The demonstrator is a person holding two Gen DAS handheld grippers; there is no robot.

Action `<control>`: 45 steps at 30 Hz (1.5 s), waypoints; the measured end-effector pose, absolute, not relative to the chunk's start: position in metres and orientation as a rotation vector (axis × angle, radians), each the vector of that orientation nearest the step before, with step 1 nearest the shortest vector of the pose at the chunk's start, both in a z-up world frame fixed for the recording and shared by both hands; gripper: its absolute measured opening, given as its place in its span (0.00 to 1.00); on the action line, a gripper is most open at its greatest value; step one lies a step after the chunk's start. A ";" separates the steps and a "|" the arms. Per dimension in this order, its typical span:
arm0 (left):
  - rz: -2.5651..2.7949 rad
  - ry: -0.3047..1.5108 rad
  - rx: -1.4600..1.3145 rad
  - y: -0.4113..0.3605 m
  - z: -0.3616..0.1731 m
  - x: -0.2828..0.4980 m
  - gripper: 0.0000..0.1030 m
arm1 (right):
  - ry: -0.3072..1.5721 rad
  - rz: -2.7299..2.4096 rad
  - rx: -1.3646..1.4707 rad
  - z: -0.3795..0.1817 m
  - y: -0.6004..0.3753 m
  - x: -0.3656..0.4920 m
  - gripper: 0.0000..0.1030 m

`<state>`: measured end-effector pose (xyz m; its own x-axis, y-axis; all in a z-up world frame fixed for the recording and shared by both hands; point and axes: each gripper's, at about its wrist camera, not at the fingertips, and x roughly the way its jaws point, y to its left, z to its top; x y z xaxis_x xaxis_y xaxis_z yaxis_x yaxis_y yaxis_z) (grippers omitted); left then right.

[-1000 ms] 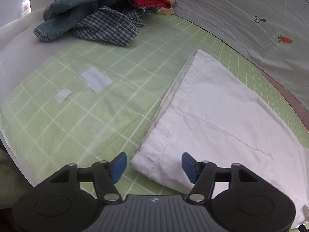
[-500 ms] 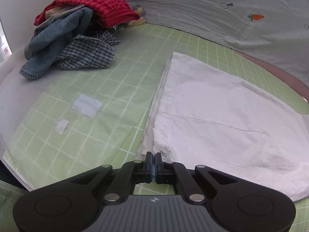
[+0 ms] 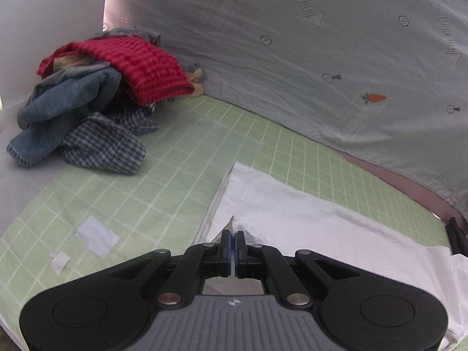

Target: Fold clothes

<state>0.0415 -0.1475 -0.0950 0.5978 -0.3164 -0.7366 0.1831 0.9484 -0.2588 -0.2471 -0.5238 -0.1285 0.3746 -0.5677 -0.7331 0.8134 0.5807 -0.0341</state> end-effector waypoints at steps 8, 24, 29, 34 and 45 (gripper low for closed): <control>-0.182 1.056 -0.238 -0.113 -0.156 0.026 0.02 | 0.834 -0.904 0.213 -0.135 -0.519 -0.245 0.99; -0.162 1.070 -0.167 -0.120 -0.167 0.020 0.04 | 0.892 -1.088 0.090 -0.151 -0.577 -0.234 0.99; -0.156 1.066 -0.148 -0.122 -0.167 0.019 0.04 | 0.887 -1.165 0.039 -0.155 -0.610 -0.236 0.99; -0.140 1.071 -0.158 -0.121 -0.167 0.018 0.05 | 0.893 -1.164 0.028 -0.156 -0.631 -0.255 1.00; -0.099 1.095 -0.168 -0.109 -0.165 0.005 0.03 | 0.791 -1.151 0.171 -0.111 -0.614 -0.281 1.00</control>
